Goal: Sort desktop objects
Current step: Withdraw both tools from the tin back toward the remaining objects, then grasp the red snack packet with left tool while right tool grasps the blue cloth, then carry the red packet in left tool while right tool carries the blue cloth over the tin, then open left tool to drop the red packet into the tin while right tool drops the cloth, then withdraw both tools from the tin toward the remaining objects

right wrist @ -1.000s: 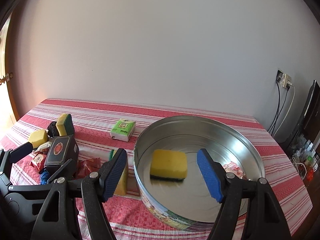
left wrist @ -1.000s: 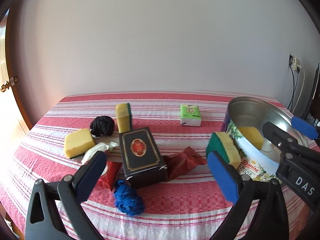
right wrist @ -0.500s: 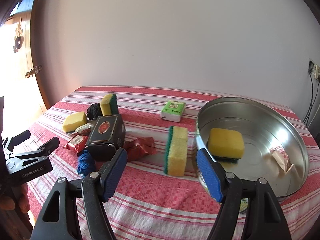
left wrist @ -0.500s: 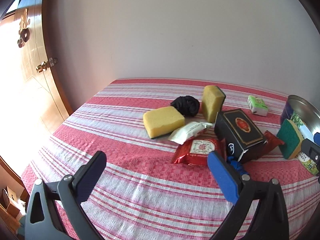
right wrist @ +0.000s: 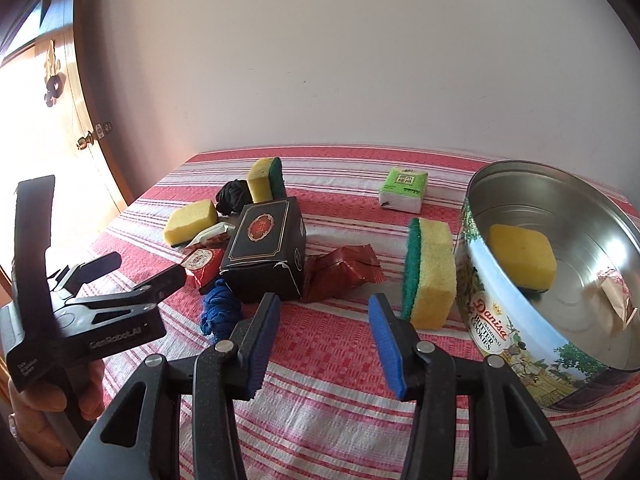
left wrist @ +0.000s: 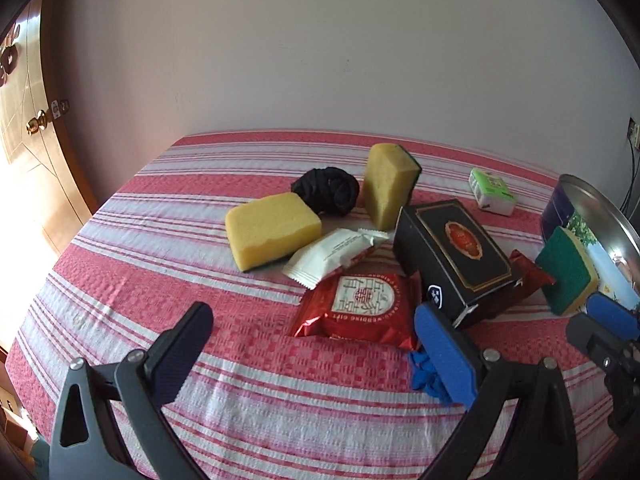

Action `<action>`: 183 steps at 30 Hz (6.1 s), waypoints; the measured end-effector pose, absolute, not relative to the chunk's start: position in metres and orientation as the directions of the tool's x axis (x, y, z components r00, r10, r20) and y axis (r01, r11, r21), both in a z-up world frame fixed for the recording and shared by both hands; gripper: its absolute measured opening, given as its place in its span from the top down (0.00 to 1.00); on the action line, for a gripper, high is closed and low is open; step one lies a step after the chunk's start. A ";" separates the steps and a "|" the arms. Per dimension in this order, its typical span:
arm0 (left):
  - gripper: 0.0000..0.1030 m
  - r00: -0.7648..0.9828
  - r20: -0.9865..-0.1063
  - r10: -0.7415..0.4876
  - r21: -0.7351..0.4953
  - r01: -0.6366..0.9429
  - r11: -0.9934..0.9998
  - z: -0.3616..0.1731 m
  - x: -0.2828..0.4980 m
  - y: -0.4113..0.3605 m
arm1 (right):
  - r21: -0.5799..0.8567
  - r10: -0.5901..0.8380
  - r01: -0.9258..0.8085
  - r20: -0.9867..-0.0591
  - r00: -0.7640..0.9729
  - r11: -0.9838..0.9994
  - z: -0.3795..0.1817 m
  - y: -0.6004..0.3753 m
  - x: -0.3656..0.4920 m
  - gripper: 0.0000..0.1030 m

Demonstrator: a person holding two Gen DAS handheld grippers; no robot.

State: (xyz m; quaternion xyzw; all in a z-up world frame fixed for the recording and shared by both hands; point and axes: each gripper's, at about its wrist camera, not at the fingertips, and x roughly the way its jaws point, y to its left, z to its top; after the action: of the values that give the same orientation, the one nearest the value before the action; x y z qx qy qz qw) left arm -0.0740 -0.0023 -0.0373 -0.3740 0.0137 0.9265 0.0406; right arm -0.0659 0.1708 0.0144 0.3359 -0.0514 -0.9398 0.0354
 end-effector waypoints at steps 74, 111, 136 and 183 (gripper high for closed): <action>0.62 -0.760 -0.522 0.389 -0.002 -0.454 -0.891 0.017 0.024 0.103 | 0.145 0.043 -0.144 -0.543 -0.838 -0.979 0.037 0.247 -0.001 0.61; 0.62 -0.742 -0.522 0.420 0.051 -0.519 -0.853 0.025 -0.032 0.294 | 0.054 0.441 -0.485 -0.338 -0.832 -0.873 0.076 0.412 -0.018 0.60; 0.18 -0.771 -0.527 0.358 0.115 -0.482 -0.868 -0.003 -0.052 0.315 | 0.093 0.406 -0.472 -0.385 -0.829 -0.877 0.053 0.422 -0.042 0.51; 0.03 -0.839 -0.514 0.179 0.042 -0.233 -0.971 -0.004 -0.023 0.111 | 0.115 0.227 -0.248 -0.173 -0.959 -0.962 0.073 0.267 -0.013 0.24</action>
State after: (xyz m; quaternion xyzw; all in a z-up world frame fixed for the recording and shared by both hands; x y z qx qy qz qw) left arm -0.0229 0.1105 -0.0044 -0.2628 0.0515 0.9574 0.1078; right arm -0.0134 0.2667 0.0728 0.0792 -0.0677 -0.9872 -0.1203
